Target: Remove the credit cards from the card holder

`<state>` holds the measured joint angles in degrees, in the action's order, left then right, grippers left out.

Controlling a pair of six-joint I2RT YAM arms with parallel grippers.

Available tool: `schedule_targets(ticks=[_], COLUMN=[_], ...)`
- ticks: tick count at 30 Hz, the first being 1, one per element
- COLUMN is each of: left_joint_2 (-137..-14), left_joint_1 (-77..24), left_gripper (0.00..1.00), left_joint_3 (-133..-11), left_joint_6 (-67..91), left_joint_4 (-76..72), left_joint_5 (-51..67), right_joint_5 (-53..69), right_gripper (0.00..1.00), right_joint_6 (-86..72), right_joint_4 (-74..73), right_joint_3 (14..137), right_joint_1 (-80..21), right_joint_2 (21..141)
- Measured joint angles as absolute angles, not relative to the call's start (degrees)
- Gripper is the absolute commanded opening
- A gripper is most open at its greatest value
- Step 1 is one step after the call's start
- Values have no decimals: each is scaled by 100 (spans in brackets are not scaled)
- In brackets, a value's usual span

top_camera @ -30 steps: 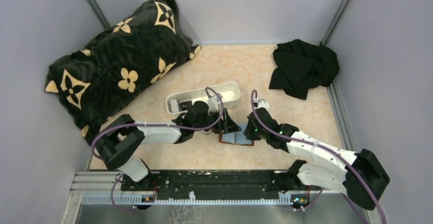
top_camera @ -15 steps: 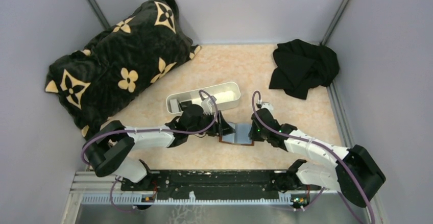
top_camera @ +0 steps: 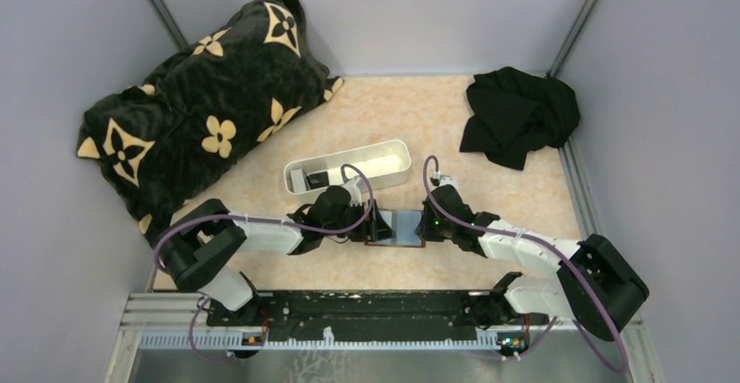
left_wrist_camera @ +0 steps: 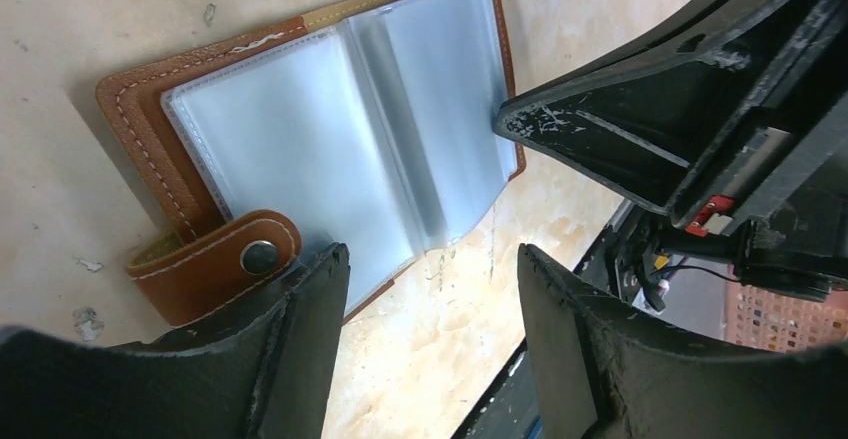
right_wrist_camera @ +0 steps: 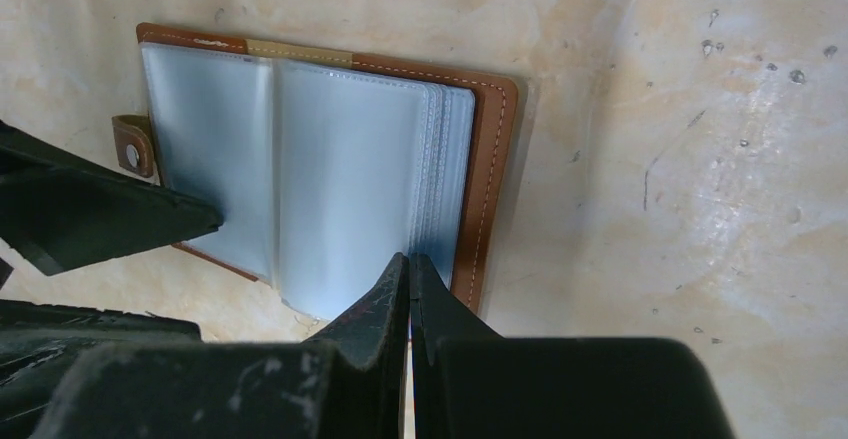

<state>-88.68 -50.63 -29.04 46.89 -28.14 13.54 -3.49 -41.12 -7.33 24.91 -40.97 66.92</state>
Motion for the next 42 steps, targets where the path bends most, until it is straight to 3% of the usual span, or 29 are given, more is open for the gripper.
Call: schedule_targets(ticks=[18,42], left_joint_2=[-9172,-7083], left_joint_1=[-5046,-5006], left_gripper=[70,74], left_joint_3=[-2711,-2462], left_joint_6=[4805,4082], left_joint_4=[-3607,-2005], left_joint_5=[1459,283], right_joint_5=[440,1221], right_gripper=[0,1], right_joint_6=[-4141,-4178], right_joint_4=[305,888], right_joint_3=[2429,2827], right_joint_1=[-4082,-4082], right_joint_2=[7218,7734])
